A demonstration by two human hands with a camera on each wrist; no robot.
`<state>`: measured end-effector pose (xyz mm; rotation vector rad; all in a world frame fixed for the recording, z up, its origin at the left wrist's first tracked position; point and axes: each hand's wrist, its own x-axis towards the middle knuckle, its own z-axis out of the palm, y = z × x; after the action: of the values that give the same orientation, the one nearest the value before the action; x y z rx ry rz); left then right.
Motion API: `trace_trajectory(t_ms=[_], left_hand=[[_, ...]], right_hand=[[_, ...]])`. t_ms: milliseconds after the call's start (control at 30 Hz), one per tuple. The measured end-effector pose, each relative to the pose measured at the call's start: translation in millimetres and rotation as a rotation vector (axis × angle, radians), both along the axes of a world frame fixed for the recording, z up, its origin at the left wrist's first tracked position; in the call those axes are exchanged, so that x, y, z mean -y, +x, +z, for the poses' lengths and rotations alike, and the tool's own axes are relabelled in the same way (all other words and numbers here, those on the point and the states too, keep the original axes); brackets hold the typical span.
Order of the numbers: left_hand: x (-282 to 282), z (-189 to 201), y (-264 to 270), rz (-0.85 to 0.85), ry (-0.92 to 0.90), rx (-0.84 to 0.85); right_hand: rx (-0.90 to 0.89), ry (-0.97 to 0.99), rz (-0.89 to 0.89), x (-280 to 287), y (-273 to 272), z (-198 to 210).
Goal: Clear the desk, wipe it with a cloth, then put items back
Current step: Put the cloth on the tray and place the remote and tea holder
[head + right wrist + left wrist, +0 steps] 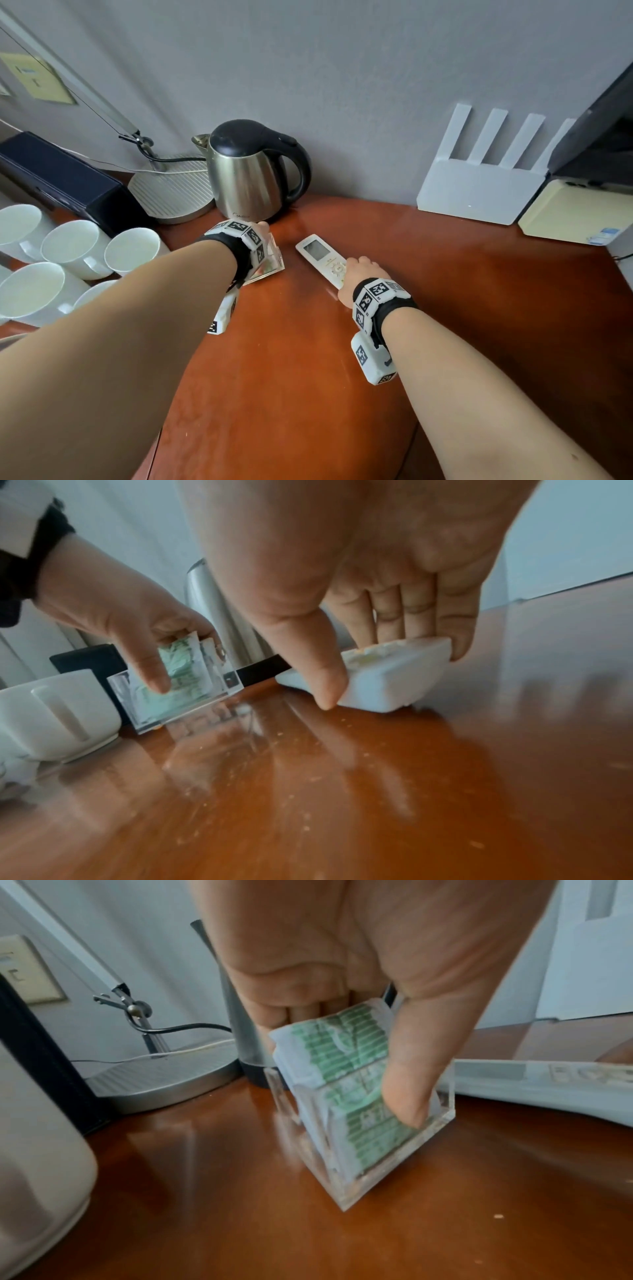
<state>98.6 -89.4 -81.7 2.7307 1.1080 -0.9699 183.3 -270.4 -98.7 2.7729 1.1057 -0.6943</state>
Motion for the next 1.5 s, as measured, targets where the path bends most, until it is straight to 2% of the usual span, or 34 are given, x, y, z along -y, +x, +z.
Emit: trace_trajectory(t_ms=[133, 400, 533, 633, 800, 1167, 1333, 1500], left_hand=[[17.2, 4.7, 10.3, -0.080, 0.006, -0.002], [96.5, 63.2, 29.1, -0.278, 0.064, 0.235], [139.2, 88.4, 46.0, -0.300, -0.018, 0.347], [163.5, 96.2, 55.4, -0.307, -0.037, 0.356], [193.4, 94.2, 85.7, -0.310, -0.089, 0.365], [236.2, 40.1, 215.4, -0.154, -0.148, 0.355], [242.8, 13.6, 252.1, -0.096, -0.181, 0.349], [245.7, 5.0, 273.0, -0.079, -0.173, 0.333]], right_hand=[[0.013, -0.045, -0.081, 37.0, 9.4, 24.6], [0.149, -0.065, -0.334, 132.2, 12.2, 106.8], [0.231, -0.081, -0.446, 174.6, 18.7, 143.1], [0.228, -0.108, -0.497, 198.3, 27.7, 152.6], [0.169, -0.097, -0.530, 225.8, 57.6, 133.6], [0.060, -0.096, -0.467, 232.6, 208.7, 56.1], [-0.046, -0.089, -0.470, 218.8, 233.8, 16.2], [-0.126, -0.064, -0.408, 209.4, 249.0, 1.6]])
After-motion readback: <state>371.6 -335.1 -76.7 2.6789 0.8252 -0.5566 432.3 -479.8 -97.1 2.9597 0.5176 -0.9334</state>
